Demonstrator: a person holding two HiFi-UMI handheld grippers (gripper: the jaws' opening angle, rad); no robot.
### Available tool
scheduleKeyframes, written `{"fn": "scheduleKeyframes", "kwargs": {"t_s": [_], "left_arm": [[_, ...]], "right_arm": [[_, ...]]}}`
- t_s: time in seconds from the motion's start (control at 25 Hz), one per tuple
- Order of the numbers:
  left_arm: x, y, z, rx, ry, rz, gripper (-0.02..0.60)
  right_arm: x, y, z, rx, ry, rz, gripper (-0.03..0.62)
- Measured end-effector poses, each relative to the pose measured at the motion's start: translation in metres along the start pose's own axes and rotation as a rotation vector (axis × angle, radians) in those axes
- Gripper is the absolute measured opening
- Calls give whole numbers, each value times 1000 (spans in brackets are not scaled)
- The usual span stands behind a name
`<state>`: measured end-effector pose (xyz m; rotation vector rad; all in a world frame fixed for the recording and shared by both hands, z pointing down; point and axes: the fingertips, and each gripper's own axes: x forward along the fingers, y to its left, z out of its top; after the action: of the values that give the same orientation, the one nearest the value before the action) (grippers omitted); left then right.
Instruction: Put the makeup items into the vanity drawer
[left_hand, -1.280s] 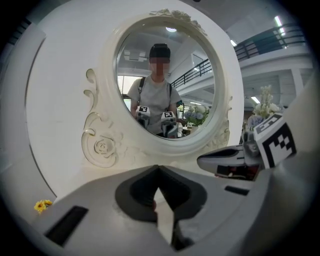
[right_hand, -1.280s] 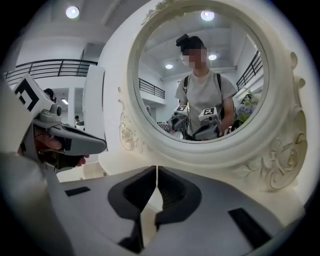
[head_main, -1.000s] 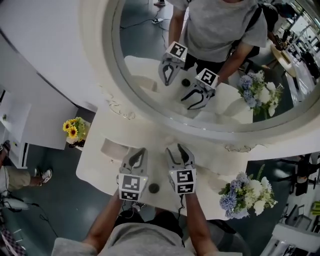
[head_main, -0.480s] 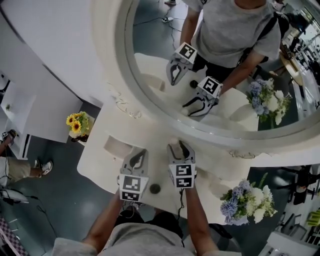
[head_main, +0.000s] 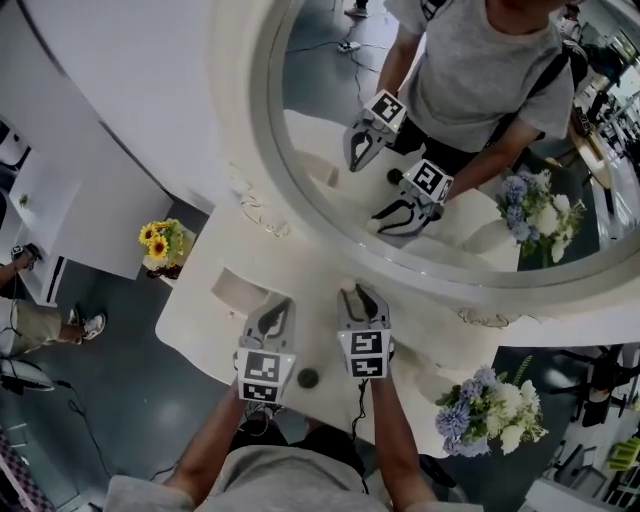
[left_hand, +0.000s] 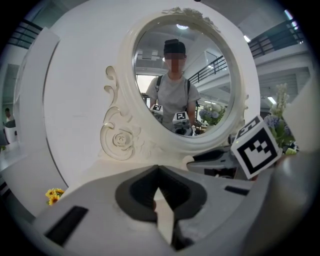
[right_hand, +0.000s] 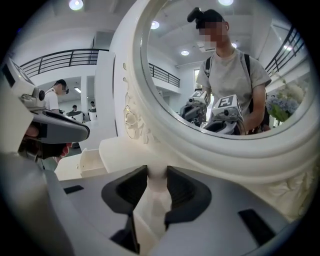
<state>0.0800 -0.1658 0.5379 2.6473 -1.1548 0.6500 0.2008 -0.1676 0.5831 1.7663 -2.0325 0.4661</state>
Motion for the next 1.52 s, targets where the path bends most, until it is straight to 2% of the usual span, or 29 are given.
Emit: {"fn": "scheduleKeyframes", "kwargs": {"t_s": [0.36,0.8,1.2,1.52], "left_arm": [[-25,11,1,-30,-26,94,0],[-70,52,-12,-95,-49,248,0],[-102,103,-51,-168,-12,349,0],[-109,126,-81,-207,19,373,0]], "right_arm": [[-21,30,31,-47,-94,99,132],[-19,111,52,-143,-137,293,130],[12,181,47,-176,-103,422,131],[42,211,25,-188,-49,455,132]]}}
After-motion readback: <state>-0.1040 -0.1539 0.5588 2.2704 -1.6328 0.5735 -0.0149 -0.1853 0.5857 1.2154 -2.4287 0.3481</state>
